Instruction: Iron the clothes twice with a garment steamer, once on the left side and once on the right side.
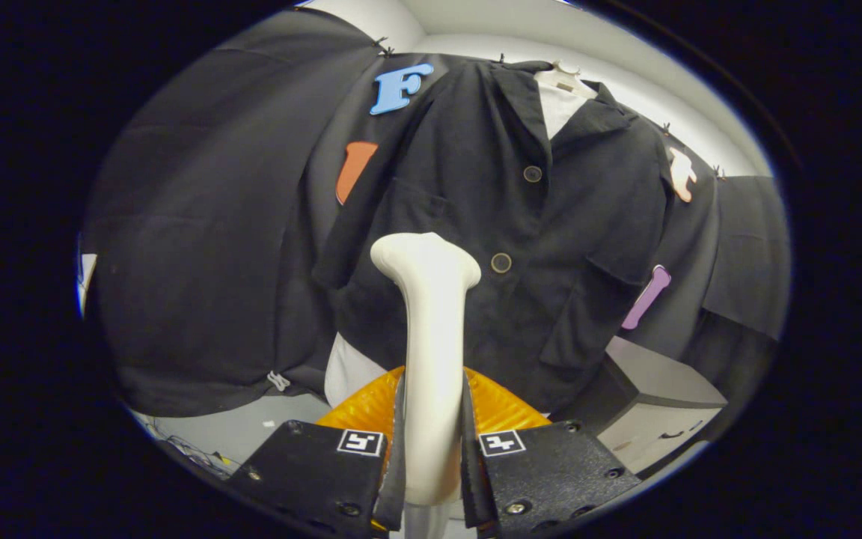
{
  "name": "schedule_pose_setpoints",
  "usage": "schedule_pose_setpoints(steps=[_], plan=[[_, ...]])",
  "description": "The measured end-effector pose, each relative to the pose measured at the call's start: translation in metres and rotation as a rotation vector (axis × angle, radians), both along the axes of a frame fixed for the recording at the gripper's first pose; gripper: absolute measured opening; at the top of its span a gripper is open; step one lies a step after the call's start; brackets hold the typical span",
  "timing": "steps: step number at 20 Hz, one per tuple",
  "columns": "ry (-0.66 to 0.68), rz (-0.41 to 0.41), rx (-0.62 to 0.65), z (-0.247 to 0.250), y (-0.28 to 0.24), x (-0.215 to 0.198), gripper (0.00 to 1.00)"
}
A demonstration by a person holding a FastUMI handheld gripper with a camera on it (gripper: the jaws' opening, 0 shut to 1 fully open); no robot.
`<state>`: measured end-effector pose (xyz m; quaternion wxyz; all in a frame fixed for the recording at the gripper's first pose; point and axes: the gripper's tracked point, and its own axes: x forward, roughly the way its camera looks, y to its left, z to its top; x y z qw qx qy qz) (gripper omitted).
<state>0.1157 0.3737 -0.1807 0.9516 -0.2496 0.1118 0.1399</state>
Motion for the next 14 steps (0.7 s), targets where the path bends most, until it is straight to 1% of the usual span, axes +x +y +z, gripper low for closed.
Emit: schedule_pose_setpoints(steps=[9, 11, 14], plan=[[0.132, -0.015, -0.075, -0.074, -0.035, -0.019, 0.33], [0.147, -0.024, -0.081, -0.078, -0.043, -0.021, 0.33], [0.138, -0.023, -0.072, -0.068, -0.049, -0.032, 0.33]])
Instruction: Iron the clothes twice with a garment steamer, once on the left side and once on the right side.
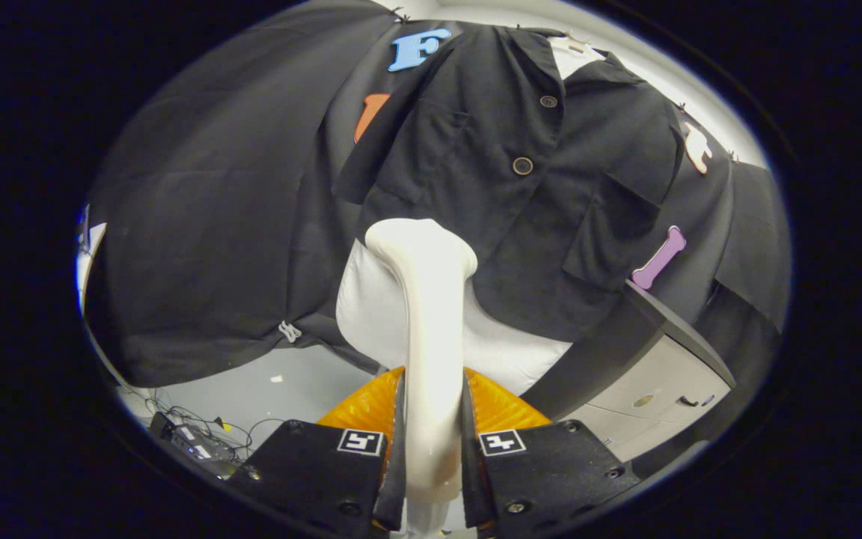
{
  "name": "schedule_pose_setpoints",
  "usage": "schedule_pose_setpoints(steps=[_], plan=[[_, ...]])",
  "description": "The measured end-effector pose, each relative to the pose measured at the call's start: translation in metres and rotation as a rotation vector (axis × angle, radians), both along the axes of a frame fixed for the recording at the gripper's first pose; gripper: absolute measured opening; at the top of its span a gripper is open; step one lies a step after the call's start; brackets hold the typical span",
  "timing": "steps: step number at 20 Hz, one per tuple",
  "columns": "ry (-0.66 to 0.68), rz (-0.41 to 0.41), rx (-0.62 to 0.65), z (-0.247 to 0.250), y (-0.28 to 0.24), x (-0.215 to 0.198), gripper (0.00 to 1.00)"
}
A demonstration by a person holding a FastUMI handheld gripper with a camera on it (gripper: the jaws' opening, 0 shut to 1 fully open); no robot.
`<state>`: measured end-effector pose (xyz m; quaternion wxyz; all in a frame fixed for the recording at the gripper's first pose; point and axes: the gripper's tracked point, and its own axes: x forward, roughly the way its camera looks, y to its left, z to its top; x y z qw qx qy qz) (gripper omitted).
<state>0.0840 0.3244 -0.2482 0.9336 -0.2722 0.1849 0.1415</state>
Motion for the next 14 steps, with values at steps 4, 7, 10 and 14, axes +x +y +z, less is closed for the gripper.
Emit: schedule_pose_setpoints(steps=[4, 7, 10, 14], plan=[[-0.018, -0.012, 0.064, 0.035, -0.016, -0.019, 0.33], [-0.049, -0.030, 0.098, 0.068, -0.047, -0.029, 0.33], [-0.049, -0.104, 0.102, 0.088, -0.097, -0.029, 0.33], [-0.067, -0.218, 0.118, 0.126, -0.165, -0.035, 0.33]])
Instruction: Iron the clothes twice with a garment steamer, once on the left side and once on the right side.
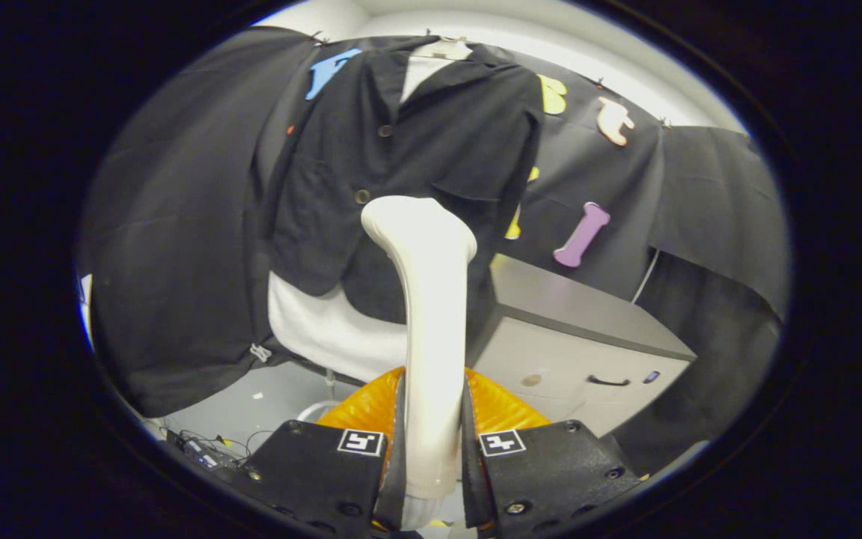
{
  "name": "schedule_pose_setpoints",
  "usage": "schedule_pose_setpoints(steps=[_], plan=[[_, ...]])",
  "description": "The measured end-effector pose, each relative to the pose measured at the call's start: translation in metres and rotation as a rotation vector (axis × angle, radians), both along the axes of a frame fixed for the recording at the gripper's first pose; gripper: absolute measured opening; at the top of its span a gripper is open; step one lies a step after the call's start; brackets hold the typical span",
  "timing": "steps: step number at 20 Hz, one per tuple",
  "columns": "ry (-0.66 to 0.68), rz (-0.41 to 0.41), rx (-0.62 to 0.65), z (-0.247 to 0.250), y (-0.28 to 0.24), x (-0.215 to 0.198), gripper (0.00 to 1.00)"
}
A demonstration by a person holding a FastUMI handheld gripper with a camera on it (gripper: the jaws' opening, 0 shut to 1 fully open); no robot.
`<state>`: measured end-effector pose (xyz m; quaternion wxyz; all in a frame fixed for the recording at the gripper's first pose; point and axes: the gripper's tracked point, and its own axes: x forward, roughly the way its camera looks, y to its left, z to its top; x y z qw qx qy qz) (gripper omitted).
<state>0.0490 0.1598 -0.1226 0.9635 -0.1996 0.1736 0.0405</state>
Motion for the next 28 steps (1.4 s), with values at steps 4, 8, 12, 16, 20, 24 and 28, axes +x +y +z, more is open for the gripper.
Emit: schedule_pose_setpoints(steps=[4, 8, 12, 16, 20, 24, 28], plan=[[-0.003, -0.090, 0.030, 0.026, -0.047, -0.003, 0.33], [0.004, -0.149, 0.077, 0.043, -0.086, -0.011, 0.33], [0.021, -0.181, 0.108, 0.054, -0.131, -0.017, 0.33], [0.043, -0.214, 0.129, 0.054, -0.180, -0.026, 0.33], [0.064, -0.219, 0.154, 0.055, -0.225, -0.037, 0.33], [0.082, -0.189, 0.171, 0.052, -0.261, -0.047, 0.33], [0.119, -0.189, 0.175, 0.029, -0.290, -0.063, 0.33]])
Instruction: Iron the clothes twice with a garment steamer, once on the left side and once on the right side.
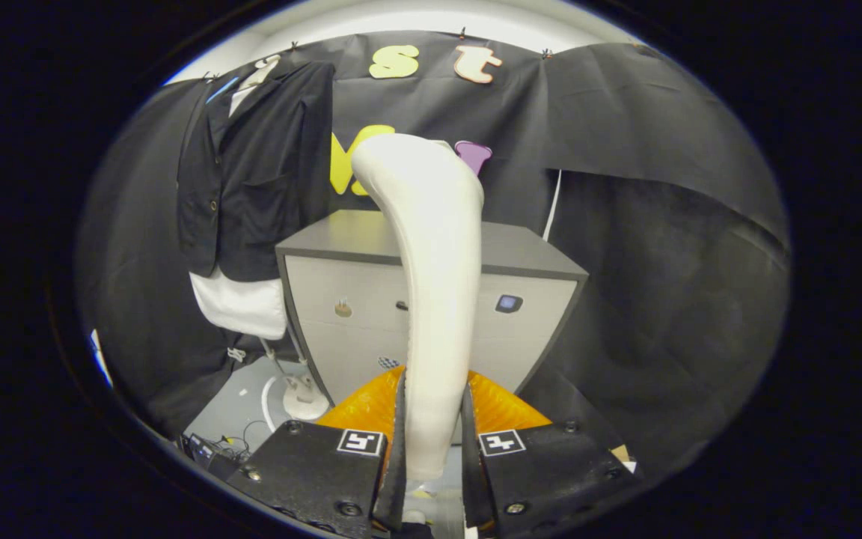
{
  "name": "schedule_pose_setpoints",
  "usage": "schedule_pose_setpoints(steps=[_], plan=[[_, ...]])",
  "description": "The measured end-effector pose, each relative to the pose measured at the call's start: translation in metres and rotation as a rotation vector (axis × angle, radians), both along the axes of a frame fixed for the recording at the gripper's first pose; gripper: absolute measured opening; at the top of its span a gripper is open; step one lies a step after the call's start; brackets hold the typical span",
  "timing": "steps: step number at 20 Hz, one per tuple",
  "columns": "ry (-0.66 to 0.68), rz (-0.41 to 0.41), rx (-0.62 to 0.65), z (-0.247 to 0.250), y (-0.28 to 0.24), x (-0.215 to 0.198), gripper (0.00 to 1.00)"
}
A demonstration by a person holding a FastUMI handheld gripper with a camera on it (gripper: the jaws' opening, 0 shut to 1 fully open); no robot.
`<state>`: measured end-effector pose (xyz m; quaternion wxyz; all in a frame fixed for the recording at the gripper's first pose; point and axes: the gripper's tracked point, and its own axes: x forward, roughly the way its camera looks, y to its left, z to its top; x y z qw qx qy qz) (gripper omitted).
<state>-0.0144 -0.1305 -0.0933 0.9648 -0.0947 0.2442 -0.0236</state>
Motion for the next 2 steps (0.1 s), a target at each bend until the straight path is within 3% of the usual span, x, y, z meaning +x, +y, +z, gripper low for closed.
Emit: schedule_pose_setpoints(steps=[2], plan=[[0.020, -0.011, 0.018, -0.0080, -0.0120, -0.0044, 0.33]])
